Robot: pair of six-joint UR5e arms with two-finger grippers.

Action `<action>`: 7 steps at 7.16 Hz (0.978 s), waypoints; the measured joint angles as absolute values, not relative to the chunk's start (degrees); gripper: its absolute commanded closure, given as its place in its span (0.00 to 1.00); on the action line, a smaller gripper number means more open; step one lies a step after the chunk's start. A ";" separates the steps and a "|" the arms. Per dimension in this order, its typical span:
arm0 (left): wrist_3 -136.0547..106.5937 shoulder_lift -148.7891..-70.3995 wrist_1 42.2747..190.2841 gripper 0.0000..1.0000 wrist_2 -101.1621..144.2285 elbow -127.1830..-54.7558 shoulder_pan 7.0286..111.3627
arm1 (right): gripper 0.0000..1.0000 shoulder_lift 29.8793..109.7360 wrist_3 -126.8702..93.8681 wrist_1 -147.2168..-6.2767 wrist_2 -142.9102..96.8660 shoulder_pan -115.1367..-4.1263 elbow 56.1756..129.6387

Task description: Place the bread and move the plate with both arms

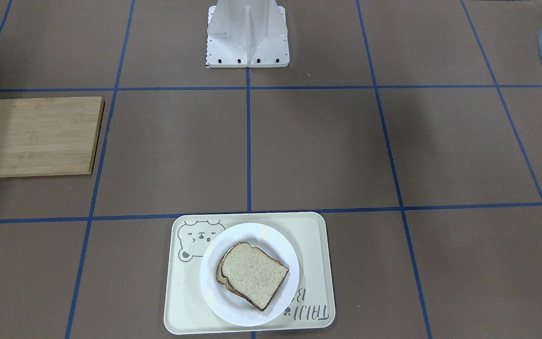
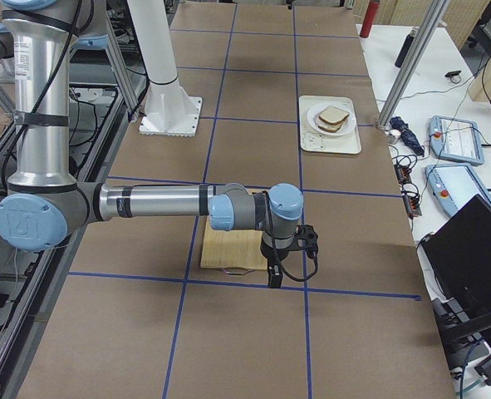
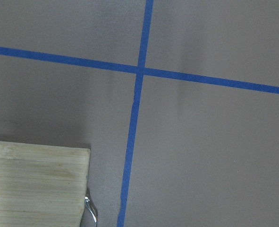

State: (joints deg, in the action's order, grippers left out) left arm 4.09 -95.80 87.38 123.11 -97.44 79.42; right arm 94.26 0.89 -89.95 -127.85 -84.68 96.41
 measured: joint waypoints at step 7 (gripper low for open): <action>4.27 -85.81 88.76 0.01 132.08 -97.58 87.97 | 0.00 94.75 1.23 -90.34 -127.97 -87.35 97.55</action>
State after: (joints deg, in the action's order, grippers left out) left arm 4.27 -85.81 88.76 132.08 -97.58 87.97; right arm 94.75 1.23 -90.34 -127.97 -87.35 97.55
